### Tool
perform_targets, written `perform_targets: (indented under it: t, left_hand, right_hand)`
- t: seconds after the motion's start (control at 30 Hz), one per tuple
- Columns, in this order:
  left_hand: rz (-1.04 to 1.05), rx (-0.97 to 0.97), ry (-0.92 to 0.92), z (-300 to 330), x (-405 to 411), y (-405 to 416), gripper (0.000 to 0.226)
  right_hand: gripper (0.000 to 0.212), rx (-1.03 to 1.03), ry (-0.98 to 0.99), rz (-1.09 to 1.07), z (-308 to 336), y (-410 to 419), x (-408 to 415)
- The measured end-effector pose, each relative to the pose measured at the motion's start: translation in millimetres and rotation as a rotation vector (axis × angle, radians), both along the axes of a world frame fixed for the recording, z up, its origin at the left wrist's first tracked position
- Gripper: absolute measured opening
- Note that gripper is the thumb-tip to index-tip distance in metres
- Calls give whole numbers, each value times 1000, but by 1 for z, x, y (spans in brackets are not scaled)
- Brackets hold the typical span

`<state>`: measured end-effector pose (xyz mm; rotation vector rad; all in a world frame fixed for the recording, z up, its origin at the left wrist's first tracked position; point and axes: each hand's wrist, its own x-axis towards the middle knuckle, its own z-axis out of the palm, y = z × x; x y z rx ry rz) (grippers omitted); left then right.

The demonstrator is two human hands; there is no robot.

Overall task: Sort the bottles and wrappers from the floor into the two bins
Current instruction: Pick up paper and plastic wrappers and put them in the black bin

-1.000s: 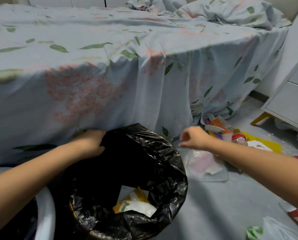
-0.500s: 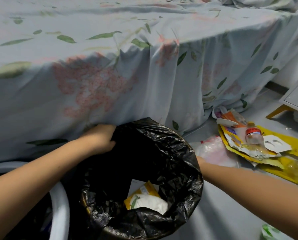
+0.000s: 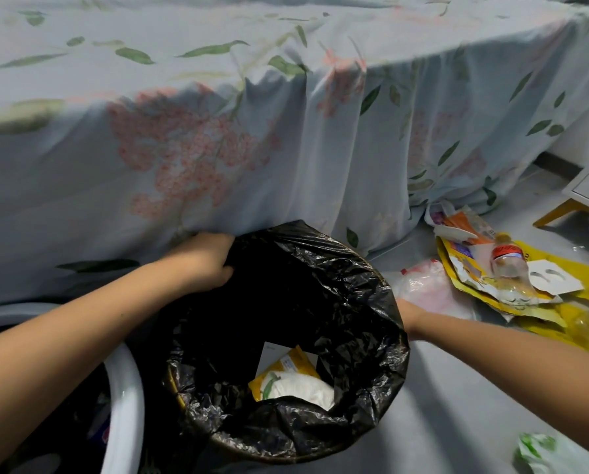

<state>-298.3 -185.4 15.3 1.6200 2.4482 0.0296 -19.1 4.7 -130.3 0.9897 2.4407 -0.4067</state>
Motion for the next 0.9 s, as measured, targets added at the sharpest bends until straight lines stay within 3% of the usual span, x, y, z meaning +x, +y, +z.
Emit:
perform_targets:
  t: [0.03, 0.1, 0.13, 0.3, 0.43, 0.63, 0.83, 0.9]
  left_hand:
    - [2, 0, -3, 0, 0, 0, 48]
    - [8, 1, -4, 1, 1, -1, 44]
    - [9, 3, -4, 1, 1, -1, 44]
    - [-9, 7, -3, 4, 3, -3, 56]
    - [-2, -19, -5, 6, 3, -3, 59]
    - [17, -15, -31, 7, 4, -1, 50]
    - [5, 19, -46, 4, 1, 1, 48]
    - [9, 19, -51, 3, 1, 0, 42]
  right_hand:
    - [5, 14, -13, 53, 10, 6, 0]
    - [12, 53, -10, -18, 43, 18, -4]
    - [6, 55, 64, -53, 61, 24, -6]
    - [22, 56, 630, -231, 136, 40, -20]
    - [21, -131, 953, -250, 204, 14, -30]
    - [15, -417, 908, -94, 224, -38, -41]
    - [18, -487, 629, 94, 203, -61, -45]
    - [23, -505, 650, 57, 203, -56, -42]
